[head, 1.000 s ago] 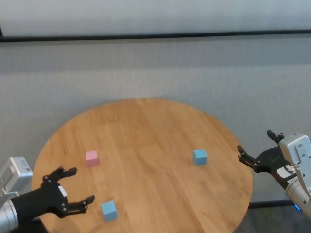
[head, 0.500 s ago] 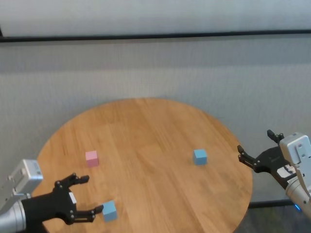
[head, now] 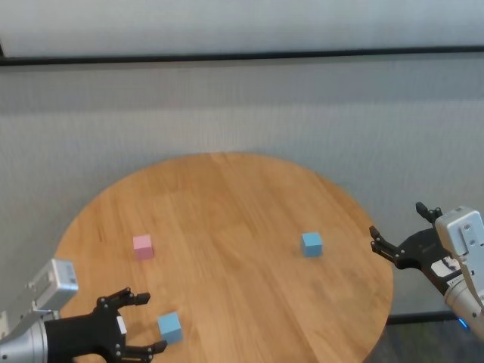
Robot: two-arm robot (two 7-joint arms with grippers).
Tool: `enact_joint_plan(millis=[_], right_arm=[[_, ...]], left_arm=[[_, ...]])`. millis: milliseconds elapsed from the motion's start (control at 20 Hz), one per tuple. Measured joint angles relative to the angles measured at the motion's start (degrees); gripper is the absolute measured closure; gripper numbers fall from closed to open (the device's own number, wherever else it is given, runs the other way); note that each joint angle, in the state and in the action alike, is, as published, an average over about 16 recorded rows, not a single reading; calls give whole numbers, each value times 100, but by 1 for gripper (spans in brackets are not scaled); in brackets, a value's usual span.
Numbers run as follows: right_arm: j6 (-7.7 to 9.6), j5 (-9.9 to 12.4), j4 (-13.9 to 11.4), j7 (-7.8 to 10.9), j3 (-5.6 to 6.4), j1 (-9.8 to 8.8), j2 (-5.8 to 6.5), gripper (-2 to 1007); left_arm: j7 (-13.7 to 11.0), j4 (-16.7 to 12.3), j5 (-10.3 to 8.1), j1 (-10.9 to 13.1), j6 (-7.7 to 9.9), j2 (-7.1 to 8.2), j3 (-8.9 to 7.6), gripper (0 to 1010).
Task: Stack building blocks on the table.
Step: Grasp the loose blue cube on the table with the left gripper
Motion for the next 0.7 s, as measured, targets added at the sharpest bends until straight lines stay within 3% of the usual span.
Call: enact_joint_plan(millis=[700], right_arm=[[0,0,0,0,0,0,0,0]], left_arm=[[-560,933,85,-567,-31,-446,272,8]])
